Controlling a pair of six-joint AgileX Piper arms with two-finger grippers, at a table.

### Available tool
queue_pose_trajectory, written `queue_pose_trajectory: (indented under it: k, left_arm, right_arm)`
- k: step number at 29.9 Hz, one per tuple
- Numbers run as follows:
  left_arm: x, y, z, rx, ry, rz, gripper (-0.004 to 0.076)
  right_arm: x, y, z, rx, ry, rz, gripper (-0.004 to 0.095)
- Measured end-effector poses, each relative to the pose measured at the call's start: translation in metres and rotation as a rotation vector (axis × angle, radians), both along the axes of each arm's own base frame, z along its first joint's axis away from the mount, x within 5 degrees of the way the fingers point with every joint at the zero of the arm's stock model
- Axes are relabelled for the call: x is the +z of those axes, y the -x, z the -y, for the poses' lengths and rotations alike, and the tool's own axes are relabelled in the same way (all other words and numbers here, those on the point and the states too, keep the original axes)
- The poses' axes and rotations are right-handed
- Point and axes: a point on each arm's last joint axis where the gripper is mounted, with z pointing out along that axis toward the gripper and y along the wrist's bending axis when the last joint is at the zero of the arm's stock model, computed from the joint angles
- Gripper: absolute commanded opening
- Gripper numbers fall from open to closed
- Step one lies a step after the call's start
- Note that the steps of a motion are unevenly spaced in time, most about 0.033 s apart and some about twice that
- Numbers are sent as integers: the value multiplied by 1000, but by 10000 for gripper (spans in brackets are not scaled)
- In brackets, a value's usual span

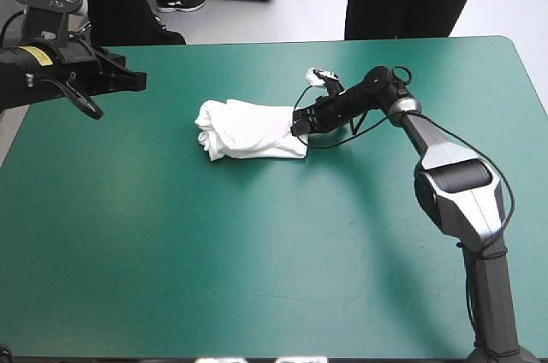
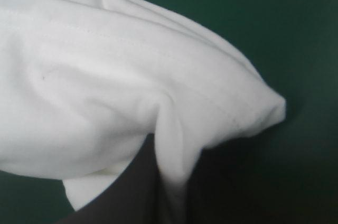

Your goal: Fold the cloth

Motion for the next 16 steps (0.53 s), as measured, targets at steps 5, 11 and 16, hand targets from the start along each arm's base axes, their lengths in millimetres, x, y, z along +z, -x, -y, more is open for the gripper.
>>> queue_pose_trajectory:
  k: [5, 11, 16]
  left_arm:
    - [-1, 1, 1, -7, 4, -14, -17]
    - [-1, 1, 1, -9, 4, -22, -17]
    - [-1, 2, 1, -12, 8, -24, -17]
  right_arm:
    - [11, 5, 16, 22, 124, -16, 1]
    - [26, 22, 83, -21, 340, -53, 1]
    - [37, 54, 147, -93, 497, -100, 0]
